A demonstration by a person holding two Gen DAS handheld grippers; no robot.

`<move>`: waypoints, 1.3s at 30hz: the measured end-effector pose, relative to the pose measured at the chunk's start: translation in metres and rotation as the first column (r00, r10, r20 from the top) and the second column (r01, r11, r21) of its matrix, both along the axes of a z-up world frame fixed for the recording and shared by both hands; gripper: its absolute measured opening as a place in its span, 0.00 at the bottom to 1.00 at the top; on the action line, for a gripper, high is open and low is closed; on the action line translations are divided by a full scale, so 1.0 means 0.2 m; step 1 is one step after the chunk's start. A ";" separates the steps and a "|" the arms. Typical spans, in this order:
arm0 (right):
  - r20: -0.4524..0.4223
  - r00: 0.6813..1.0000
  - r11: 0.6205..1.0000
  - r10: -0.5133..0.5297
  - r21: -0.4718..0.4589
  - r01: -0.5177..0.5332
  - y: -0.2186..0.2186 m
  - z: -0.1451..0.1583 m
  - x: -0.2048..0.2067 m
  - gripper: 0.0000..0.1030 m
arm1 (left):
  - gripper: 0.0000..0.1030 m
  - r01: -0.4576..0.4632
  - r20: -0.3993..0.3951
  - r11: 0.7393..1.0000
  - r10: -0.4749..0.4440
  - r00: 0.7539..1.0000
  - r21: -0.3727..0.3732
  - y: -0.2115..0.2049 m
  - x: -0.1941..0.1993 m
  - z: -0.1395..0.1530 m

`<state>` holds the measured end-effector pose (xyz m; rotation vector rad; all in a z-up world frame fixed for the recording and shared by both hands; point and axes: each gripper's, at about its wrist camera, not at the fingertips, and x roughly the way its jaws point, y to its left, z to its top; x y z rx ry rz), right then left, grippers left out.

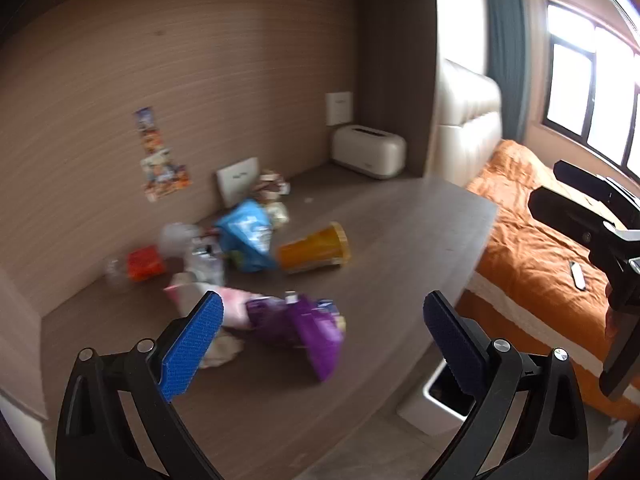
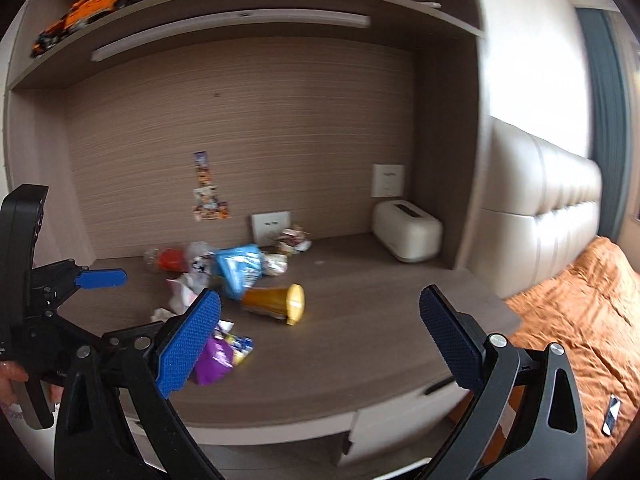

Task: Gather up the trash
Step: 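Move both open tools back to the desk trash pile, then grasp the crumpled white tissue with the left tool while the right tool grasps the purple snack bag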

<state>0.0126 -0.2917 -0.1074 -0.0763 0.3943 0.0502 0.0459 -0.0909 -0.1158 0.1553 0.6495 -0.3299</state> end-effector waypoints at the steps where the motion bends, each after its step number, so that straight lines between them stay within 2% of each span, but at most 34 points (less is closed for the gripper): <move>1: -0.001 1.000 1.000 0.016 0.000 -0.016 0.05 0.00 0.02 0.97 | 0.96 -0.013 0.000 1.000 0.013 1.000 -0.002 0.04 0.00 0.01; 7: -0.021 0.995 0.995 0.101 -0.012 -0.101 0.31 -0.01 0.15 0.97 | 0.96 -0.102 0.015 0.995 0.102 0.995 -0.017 0.33 0.00 0.05; 14: -0.043 0.991 0.991 0.129 -0.017 -0.130 0.51 -0.07 0.26 0.97 | 0.96 -0.127 -0.008 0.992 0.126 0.992 -0.027 0.50 0.04 -0.02; 18: -0.090 0.989 0.993 0.118 -0.022 -0.120 0.57 -0.18 0.34 0.97 | 0.96 -0.091 -0.059 0.994 0.088 0.994 -0.061 0.55 0.11 -0.12; 23: -0.164 0.983 0.994 0.083 -0.055 -0.093 0.61 -0.39 0.42 0.97 | 0.96 -0.065 -0.113 0.997 0.061 0.992 -0.029 0.58 0.22 -0.29; 28: -0.231 0.970 0.992 0.070 -0.087 -0.092 0.63 -0.57 0.49 0.97 | 0.96 -0.015 -0.184 0.998 0.004 0.983 -0.056 0.59 0.34 -0.44; 32: -0.264 0.963 0.987 0.046 -0.138 -0.085 0.64 -0.68 0.55 0.97 | 0.95 0.018 -0.197 0.999 -0.027 0.980 -0.045 0.56 0.41 -0.53; 34: -0.287 0.957 0.987 0.050 -0.135 -0.092 0.64 -0.73 0.58 0.97 | 0.88 0.039 -0.236 0.998 -0.050 0.970 -0.052 0.54 0.47 -0.59; 35: -0.293 0.955 0.986 0.050 -0.137 -0.094 0.64 -0.75 0.60 0.97 | 0.81 0.049 -0.246 0.997 -0.061 0.967 -0.055 0.54 0.48 -0.61; 37: -0.302 0.951 0.985 0.066 -0.133 -0.110 0.64 -0.77 0.63 0.97 | 0.77 0.055 -0.260 0.998 -0.063 0.964 -0.035 0.52 0.51 -0.65; 38: -0.298 0.952 0.985 0.072 -0.132 -0.115 0.64 -0.78 0.63 0.96 | 0.67 0.063 -0.268 0.997 -0.070 0.961 -0.036 0.51 0.52 -0.67; 39: -0.297 0.952 0.984 0.076 -0.132 -0.120 0.64 -0.78 0.64 0.85 | 0.61 0.068 -0.273 0.997 -0.077 0.959 -0.042 0.51 0.53 -0.68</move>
